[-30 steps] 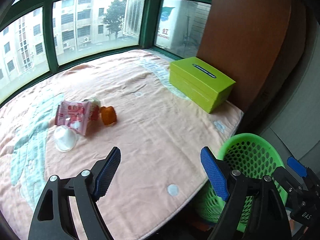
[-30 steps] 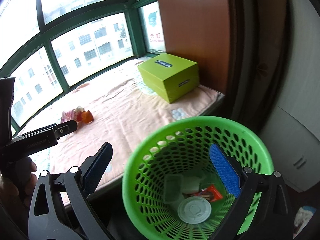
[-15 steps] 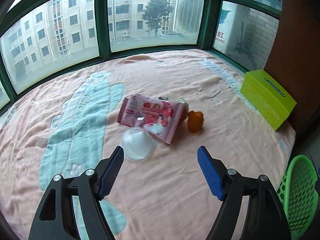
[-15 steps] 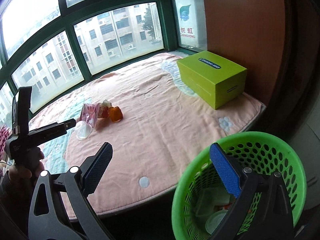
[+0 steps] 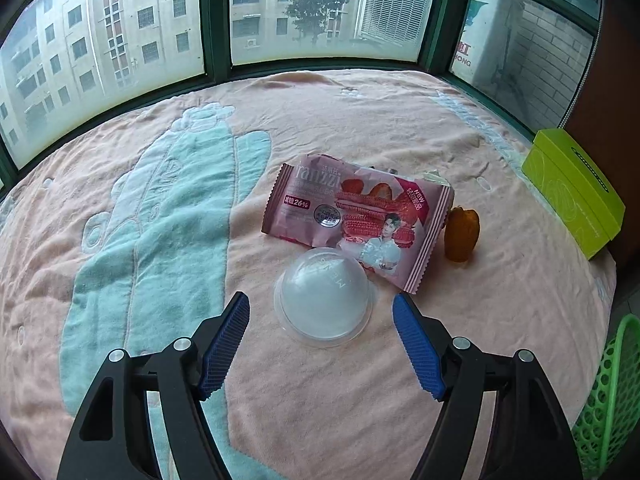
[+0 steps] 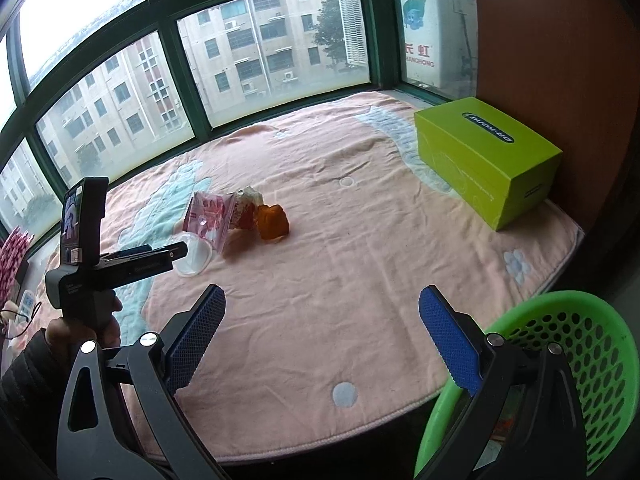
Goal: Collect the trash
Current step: 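Move both open tools back over the remaining trash on the blanket, then grasp the clear cup with the left tool while the right tool grasps the pink wrapper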
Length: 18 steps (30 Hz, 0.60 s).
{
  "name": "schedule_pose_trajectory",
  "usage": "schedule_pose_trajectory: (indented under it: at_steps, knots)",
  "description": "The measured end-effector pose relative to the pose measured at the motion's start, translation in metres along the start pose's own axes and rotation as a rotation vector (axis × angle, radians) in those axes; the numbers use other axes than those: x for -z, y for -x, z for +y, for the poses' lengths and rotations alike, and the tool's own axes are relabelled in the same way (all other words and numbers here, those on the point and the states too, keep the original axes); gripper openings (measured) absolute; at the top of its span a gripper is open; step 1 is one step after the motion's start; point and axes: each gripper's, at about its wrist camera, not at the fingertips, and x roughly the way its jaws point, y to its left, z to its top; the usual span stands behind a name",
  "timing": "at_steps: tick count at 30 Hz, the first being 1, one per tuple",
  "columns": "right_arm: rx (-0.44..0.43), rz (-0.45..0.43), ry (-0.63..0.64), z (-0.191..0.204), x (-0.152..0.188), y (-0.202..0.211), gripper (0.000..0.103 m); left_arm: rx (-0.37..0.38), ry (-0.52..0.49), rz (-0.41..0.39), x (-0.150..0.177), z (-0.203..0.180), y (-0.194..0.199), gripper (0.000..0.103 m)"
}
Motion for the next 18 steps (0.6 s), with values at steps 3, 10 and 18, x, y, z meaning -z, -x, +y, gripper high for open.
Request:
schedule_pose_trajectory:
  at_steps: [3,10,18]
  knots:
    - [-0.009,0.009,0.011,0.006,-0.003,-0.008,0.096,0.0,-0.001,0.011,-0.003,0.0,-0.009,0.071]
    - [-0.023,0.026,0.027,0.014,-0.012,-0.025,0.096,0.015,0.009,0.04,-0.007,0.006,-0.029,0.062]
    - [-0.042,0.038,0.058,0.022,-0.022,-0.042,0.096,0.037,-0.003,0.029,-0.006,0.007,-0.023,0.052]
